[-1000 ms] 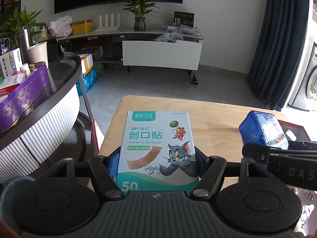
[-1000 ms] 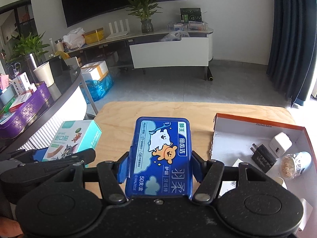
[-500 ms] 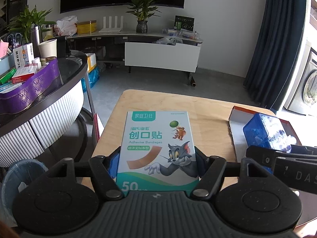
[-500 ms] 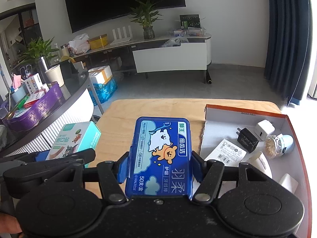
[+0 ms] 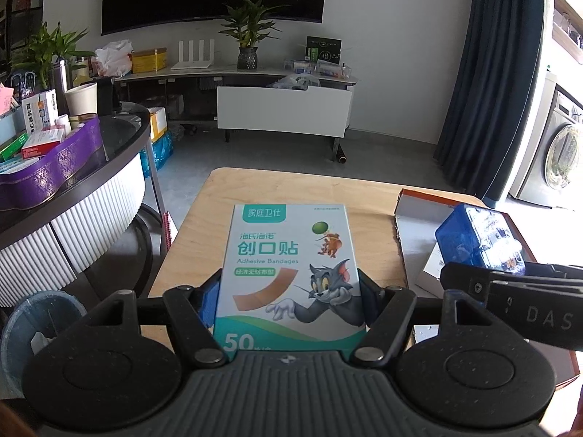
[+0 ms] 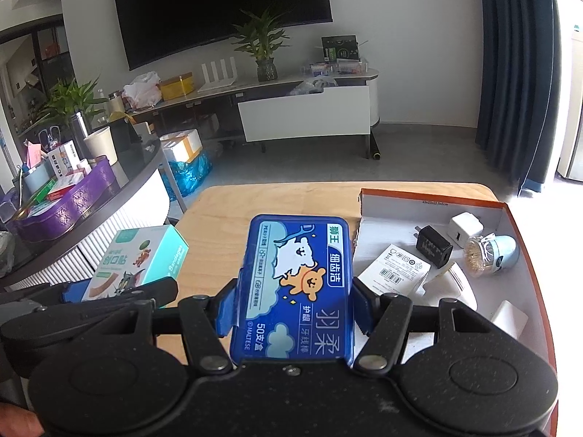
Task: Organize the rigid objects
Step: 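Carry the green bandage box with the left gripper while the right carries the blue box over the cardboard box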
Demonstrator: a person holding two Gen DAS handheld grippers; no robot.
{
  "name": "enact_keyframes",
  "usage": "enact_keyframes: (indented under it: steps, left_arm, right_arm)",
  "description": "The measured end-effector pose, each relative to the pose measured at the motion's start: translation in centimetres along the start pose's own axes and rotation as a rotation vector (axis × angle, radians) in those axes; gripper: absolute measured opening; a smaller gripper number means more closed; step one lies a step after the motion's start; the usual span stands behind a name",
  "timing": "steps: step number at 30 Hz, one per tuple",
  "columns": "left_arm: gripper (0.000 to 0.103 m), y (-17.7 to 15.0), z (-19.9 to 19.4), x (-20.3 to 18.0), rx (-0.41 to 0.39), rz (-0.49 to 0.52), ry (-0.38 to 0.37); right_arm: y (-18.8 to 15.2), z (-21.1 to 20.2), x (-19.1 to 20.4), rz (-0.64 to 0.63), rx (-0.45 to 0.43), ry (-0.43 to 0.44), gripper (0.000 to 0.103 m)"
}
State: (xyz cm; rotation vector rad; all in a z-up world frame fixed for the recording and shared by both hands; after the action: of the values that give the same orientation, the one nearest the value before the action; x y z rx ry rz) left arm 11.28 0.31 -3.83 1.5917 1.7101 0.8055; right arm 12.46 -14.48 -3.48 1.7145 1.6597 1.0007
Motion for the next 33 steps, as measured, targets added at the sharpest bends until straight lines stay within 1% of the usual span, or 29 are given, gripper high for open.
enact_keyframes:
  steps: [16,33]
  left_arm:
    - [0.071,-1.0,-1.7,-2.5,-0.021,0.038,-0.035]
    - [0.071,-1.4,-3.2,-5.4,-0.047,0.084,-0.090]
  right_arm:
    - [-1.5,-3.1,-2.4,0.035,-0.038,-0.020,0.074]
    - [-2.0,-6.6,-5.5,0.087,-0.095,-0.060,0.074]
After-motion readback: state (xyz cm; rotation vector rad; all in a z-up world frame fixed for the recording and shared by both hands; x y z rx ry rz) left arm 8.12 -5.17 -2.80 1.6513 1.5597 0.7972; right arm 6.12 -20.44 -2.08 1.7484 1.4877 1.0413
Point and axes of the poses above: each gripper's, at about its wrist camera, not at the fingertips, and z roughly the way its jaws point, x to its left, y to its top, the point moved 8 cm from there along z, roughly the way its jaws point
